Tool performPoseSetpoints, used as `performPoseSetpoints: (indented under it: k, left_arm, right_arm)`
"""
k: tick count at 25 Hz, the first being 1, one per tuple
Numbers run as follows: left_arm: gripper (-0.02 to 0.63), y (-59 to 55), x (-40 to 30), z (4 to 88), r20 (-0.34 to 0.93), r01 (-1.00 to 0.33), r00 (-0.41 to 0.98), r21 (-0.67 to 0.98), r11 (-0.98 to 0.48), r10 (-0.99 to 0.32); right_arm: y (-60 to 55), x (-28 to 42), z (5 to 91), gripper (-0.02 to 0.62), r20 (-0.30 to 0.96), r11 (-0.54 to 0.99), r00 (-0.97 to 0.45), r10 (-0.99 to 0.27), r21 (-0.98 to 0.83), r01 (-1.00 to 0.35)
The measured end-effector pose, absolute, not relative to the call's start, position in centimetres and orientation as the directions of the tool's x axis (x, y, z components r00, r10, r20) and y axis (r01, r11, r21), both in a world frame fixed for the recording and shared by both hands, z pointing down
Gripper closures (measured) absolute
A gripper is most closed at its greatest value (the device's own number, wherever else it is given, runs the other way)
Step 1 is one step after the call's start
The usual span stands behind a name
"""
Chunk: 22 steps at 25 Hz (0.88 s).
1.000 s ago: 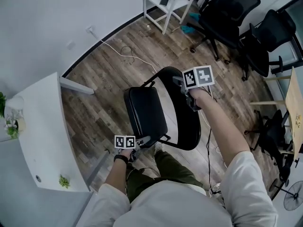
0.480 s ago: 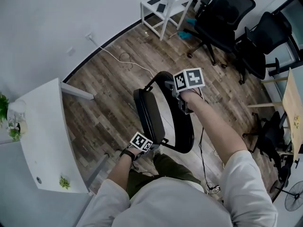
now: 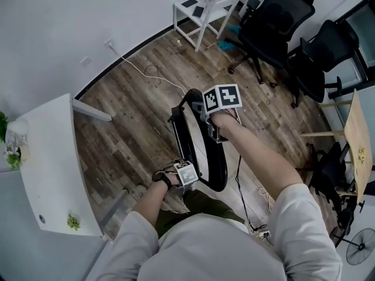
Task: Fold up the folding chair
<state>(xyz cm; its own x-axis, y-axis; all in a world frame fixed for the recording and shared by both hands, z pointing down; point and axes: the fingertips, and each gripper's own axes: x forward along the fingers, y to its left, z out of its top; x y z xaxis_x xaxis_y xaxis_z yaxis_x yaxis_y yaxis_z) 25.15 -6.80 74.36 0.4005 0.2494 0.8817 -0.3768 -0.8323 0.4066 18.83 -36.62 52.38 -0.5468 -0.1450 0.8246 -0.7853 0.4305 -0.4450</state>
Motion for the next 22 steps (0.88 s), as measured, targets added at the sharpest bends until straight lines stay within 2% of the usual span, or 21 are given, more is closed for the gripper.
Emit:
performPoseSetpoints:
  k: [6,18,22]
  left_arm:
    - [0.196,-7.1,26.0,74.5,0.901,-0.315,0.351,0.371,-0.874,0.256]
    - [0.195,-6.2,27.9,76.1,0.914,-0.31,0.268,0.382,-0.871,0.305]
    - [0.195,-6.2,27.9,75.8,0.923,-0.304,0.269,0.352,-0.885,0.275]
  right_arm:
    - [-36.5,18.7,52.4,0.469,0.834,0.436,-0.532,-0.148,-0.428,-0.792]
    - [-36.6,18.7,52.4,0.466,0.838,0.423,-0.526,-0.148,-0.427,-0.799]
    - [-36.4,19.2,52.7,0.463,0.837,0.412,-0.53,-0.137,-0.439,-0.799]
